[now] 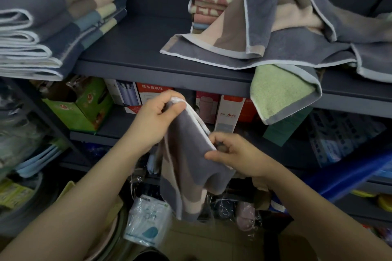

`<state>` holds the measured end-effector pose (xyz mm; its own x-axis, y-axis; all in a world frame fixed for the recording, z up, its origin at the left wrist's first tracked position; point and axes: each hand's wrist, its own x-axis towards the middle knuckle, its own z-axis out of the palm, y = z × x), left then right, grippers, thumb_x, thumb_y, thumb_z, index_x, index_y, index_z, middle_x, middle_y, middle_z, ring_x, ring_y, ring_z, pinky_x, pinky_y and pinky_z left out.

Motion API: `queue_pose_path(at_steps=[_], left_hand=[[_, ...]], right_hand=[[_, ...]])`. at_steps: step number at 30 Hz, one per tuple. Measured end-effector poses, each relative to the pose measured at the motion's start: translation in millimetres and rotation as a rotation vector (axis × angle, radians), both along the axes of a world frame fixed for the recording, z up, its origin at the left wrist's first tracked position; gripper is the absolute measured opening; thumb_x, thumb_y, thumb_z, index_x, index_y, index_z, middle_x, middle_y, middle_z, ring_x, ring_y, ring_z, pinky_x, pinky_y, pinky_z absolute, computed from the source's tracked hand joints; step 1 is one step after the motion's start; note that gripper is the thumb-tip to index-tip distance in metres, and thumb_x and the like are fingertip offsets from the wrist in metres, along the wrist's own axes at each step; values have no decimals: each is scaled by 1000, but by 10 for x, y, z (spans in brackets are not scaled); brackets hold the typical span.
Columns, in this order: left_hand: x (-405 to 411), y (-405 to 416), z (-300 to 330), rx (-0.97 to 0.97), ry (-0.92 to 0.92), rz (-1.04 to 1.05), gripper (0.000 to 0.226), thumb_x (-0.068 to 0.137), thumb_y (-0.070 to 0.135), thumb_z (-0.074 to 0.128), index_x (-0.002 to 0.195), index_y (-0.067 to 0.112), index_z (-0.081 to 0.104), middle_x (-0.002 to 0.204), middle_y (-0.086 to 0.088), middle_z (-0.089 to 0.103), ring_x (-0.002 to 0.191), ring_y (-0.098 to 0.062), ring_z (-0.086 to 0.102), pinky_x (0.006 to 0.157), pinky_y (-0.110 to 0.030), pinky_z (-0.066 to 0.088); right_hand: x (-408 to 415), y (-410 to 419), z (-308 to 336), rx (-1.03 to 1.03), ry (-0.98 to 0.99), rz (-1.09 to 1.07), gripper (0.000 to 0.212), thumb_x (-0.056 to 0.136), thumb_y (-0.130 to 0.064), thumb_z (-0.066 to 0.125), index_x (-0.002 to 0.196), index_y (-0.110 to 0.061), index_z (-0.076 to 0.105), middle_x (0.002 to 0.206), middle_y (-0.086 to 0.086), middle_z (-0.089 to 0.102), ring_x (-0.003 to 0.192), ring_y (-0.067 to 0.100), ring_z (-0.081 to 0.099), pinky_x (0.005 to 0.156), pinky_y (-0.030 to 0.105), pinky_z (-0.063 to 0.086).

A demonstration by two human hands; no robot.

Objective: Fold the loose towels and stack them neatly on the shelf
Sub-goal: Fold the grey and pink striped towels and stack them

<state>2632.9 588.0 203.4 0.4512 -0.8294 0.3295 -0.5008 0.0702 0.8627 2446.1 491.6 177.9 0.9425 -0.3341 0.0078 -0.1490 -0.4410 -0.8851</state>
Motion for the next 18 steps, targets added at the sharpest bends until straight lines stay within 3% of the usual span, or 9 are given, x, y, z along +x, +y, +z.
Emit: queue_pose_path(at_steps=[4, 7, 10, 12, 14, 16, 18], left_hand=[[162, -15, -22, -174, 313, 134, 33, 91, 11, 49, 69, 32, 61, 68, 20, 59, 72, 4, 52, 73, -15, 39], [250, 22, -1, -117, 492, 234, 36, 93, 19, 50, 60, 28, 62, 74, -4, 57, 80, -17, 52, 82, -37, 40], [277, 126, -65, 108, 149, 124, 31, 82, 45, 59, 65, 19, 58, 70, -5, 57, 68, -9, 54, 74, -36, 43], [260, 176, -87, 351, -137, -9, 50, 54, 72, 59, 71, 26, 58, 69, 4, 58, 62, -5, 52, 62, -27, 41], [235, 192, -107, 556, -385, -92, 72, 34, 86, 50, 84, 34, 57, 72, 15, 53, 65, -1, 48, 55, -22, 35], [198, 191, -176, 692, -677, -125, 93, 34, 91, 45, 103, 32, 57, 71, 18, 45, 65, -1, 45, 50, -22, 32], [128, 175, -280, 729, -916, -113, 77, 46, 90, 47, 96, 33, 57, 65, 15, 45, 58, -1, 42, 43, -22, 27]], right_hand=[[-54, -144, -154, -80, 232, 65, 22, 89, -20, 61, 86, 2, 56, 81, 21, 56, 65, 11, 48, 57, 19, 37], [-71, -197, -311, -77, 306, 25, 15, 93, -22, 54, 83, -11, 52, 77, 6, 51, 69, 11, 46, 64, 25, 36], [-6, -225, -393, -301, 269, -184, 8, 95, -23, 48, 88, -19, 49, 74, -3, 52, 69, 14, 50, 59, 24, 35], [61, -241, -358, -390, 212, -341, 10, 96, -21, 46, 96, -13, 53, 82, 6, 59, 76, 22, 55, 64, 33, 41], [108, -255, -303, -451, 175, -403, 14, 96, -20, 45, 100, -11, 54, 91, 12, 63, 84, 28, 57, 70, 39, 46], [139, -246, -255, -501, 159, -402, 17, 96, -23, 45, 101, -12, 56, 94, 12, 65, 87, 30, 58, 74, 43, 48], [158, -233, -214, -567, 145, -395, 20, 97, -26, 43, 100, -13, 58, 93, 11, 66, 87, 30, 59, 73, 44, 49]])
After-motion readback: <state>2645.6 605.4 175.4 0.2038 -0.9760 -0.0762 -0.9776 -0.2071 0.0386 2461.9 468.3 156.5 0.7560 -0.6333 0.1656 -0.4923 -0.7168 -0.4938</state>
